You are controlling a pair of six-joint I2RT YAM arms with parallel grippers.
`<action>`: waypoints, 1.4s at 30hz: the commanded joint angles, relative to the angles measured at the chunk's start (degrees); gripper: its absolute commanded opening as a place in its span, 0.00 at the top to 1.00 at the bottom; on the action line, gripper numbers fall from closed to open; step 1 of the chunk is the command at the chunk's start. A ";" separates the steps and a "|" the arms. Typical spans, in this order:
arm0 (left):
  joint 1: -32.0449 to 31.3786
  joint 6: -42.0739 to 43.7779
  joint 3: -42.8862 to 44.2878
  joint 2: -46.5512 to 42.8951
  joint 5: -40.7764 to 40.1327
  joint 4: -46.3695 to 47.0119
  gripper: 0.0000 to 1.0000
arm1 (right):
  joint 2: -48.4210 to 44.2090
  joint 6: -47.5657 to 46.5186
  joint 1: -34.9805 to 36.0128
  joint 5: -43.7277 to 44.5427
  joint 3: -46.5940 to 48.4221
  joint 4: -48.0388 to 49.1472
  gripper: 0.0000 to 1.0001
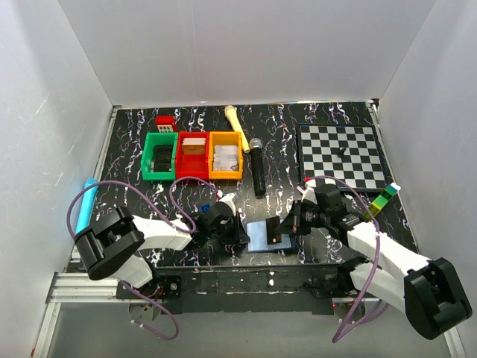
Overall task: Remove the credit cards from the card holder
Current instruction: Remove the credit card from the card holder.
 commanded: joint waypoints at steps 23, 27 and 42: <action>1.49 20.70 5.74 -38.88 -3.08 -18.32 0.08 | -0.42 -24.77 17.49 -3.86 32.55 -33.11 0.99; 2.28 25.46 6.44 -43.19 8.55 -16.90 0.10 | 2.57 -25.31 23.92 -5.69 37.31 -31.38 0.99; 2.46 27.49 5.47 -44.70 26.31 -16.20 0.26 | 8.11 -26.53 26.48 -11.49 43.29 -30.22 0.99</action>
